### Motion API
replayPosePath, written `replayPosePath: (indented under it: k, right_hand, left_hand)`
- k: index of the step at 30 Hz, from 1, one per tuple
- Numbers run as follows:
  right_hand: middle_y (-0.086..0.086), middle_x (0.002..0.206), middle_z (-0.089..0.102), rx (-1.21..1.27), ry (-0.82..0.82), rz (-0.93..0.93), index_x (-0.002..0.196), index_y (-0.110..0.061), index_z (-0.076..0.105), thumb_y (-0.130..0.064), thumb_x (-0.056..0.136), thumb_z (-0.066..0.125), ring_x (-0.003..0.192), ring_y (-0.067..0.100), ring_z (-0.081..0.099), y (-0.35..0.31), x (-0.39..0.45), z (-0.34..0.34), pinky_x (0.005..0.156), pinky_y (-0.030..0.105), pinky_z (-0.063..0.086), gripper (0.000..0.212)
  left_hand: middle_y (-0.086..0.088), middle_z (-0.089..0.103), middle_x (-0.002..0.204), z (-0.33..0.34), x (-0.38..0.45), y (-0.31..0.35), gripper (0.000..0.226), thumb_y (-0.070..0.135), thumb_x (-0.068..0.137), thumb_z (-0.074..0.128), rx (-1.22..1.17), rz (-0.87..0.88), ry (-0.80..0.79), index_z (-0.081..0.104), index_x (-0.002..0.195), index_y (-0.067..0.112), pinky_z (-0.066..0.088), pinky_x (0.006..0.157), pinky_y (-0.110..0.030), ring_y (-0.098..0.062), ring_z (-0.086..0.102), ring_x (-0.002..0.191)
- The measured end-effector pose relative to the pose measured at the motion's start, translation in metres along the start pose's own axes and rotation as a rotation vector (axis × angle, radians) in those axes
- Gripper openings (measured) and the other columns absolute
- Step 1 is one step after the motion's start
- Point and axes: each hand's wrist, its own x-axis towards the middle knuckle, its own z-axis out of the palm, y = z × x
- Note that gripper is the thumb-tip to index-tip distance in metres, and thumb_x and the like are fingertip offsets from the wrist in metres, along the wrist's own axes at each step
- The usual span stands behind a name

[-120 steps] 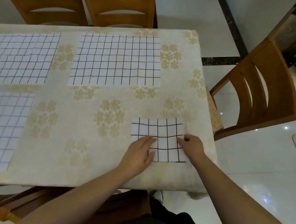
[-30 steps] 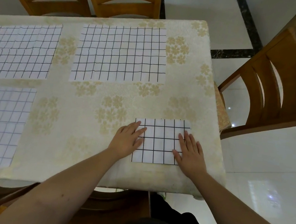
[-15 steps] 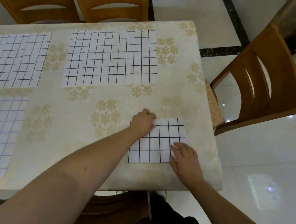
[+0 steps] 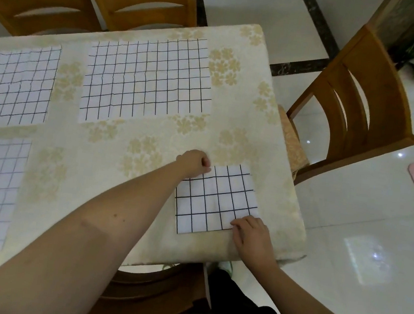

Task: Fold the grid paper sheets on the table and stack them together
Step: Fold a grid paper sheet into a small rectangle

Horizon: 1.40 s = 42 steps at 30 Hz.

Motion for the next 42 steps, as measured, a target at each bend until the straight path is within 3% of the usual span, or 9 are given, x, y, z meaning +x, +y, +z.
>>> replayPosePath:
  k: [5, 12, 16, 23, 30, 34, 36, 39, 42]
  right_hand:
    - [-0.001, 0.097, 0.063, 0.023, -0.008, 0.074, 0.100, -0.018, 0.068, -0.032, 0.088, 0.039, 0.088, 0.021, 0.056, -0.003, 0.005, -0.002, 0.077, 0.036, 0.048, 0.034]
    - [0.001, 0.111, 0.062, 0.168, -0.118, 0.223, 0.119, -0.017, 0.063, -0.019, 0.096, 0.050, 0.104, 0.017, 0.055, -0.028, 0.024, 0.001, 0.088, 0.027, 0.044, 0.026]
    - [-0.001, 0.108, 0.063, 0.255, -0.137, 0.287, 0.120, -0.020, 0.061, -0.021, 0.096, 0.051, 0.092, 0.013, 0.057, -0.044, 0.036, 0.002, 0.079, 0.026, 0.045, 0.026]
    - [0.000, 0.098, 0.064, 0.377, -0.122, 0.485, 0.118, -0.014, 0.057, -0.013, 0.087, 0.061, 0.084, 0.019, 0.062, -0.062, 0.054, 0.007, 0.069, 0.023, 0.041, 0.031]
    - [0.001, 0.097, 0.065, 0.452, -0.103, 0.661, 0.105, -0.015, 0.052, -0.017, 0.085, 0.069, 0.077, 0.015, 0.058, -0.066, 0.060, 0.006, 0.054, 0.020, 0.038, 0.026]
    - [0.004, 0.104, 0.063, 0.547, -0.118, 0.779, 0.113, -0.009, 0.058, -0.021, 0.083, 0.073, 0.086, 0.018, 0.057, -0.066, 0.064, 0.008, 0.076, 0.029, 0.048, 0.036]
    - [0.010, 0.101, 0.063, 0.635, -0.162, 0.851, 0.117, -0.004, 0.061, -0.021, 0.083, 0.075, 0.081, 0.020, 0.056, -0.067, 0.065, 0.008, 0.077, 0.032, 0.049, 0.041]
    - [0.007, 0.080, 0.059, 0.734, -0.220, 0.903, 0.118, 0.002, 0.063, -0.019, 0.083, 0.075, 0.062, 0.016, 0.050, -0.070, 0.066, 0.003, 0.058, 0.028, 0.042, 0.042]
    - [0.004, 0.072, 0.053, 0.779, -0.257, 0.932, 0.117, 0.006, 0.062, -0.016, 0.084, 0.075, 0.058, 0.015, 0.045, -0.072, 0.065, -0.002, 0.049, 0.024, 0.033, 0.041]
  left_hand:
    - [-0.001, 0.058, 0.094, 0.003, -0.023, -0.030, 0.015, 0.022, 0.092, 0.063, -0.222, -0.051, 0.131, 0.062, 0.101, 0.009, 0.037, 0.074, -0.024, -0.016, 0.052, 0.088]
    - [0.000, 0.057, 0.098, 0.016, -0.072, -0.072, 0.013, 0.023, 0.093, 0.060, -0.509, -0.286, 0.324, 0.059, 0.103, 0.014, 0.040, 0.073, -0.026, -0.018, 0.054, 0.086]
    - [0.002, 0.060, 0.096, 0.033, -0.103, -0.086, 0.013, 0.022, 0.091, 0.062, -0.665, -0.361, 0.409, 0.059, 0.100, 0.015, 0.040, 0.077, -0.026, -0.018, 0.056, 0.089]
    - [-0.002, 0.064, 0.089, 0.063, -0.135, -0.102, 0.023, 0.021, 0.085, 0.071, -0.941, -0.432, 0.394, 0.058, 0.103, 0.015, 0.050, 0.070, -0.030, -0.020, 0.062, 0.076]
    - [-0.004, 0.062, 0.076, 0.063, -0.133, -0.108, 0.030, 0.019, 0.090, 0.067, -1.021, -0.441, 0.305, 0.060, 0.117, 0.006, 0.043, 0.057, -0.021, -0.013, 0.054, 0.060]
    - [-0.001, 0.059, 0.066, 0.058, -0.127, -0.105, 0.034, 0.028, 0.090, 0.067, -0.972, -0.451, 0.241, 0.062, 0.115, 0.006, 0.037, 0.053, -0.020, -0.010, 0.048, 0.054]
    - [-0.003, 0.063, 0.073, 0.057, -0.124, -0.106, 0.038, 0.032, 0.090, 0.067, -0.939, -0.448, 0.227, 0.063, 0.118, 0.007, 0.044, 0.057, -0.023, -0.010, 0.051, 0.059]
    - [-0.016, 0.067, 0.112, 0.056, -0.122, -0.108, 0.038, 0.034, 0.088, 0.069, -0.911, -0.442, 0.215, 0.062, 0.119, 0.013, 0.051, 0.090, -0.042, -0.029, 0.065, 0.096]
    - [-0.013, 0.065, 0.118, 0.057, -0.124, -0.108, 0.040, 0.032, 0.086, 0.072, -0.884, -0.408, 0.222, 0.061, 0.119, 0.012, 0.048, 0.094, -0.040, -0.031, 0.061, 0.110]
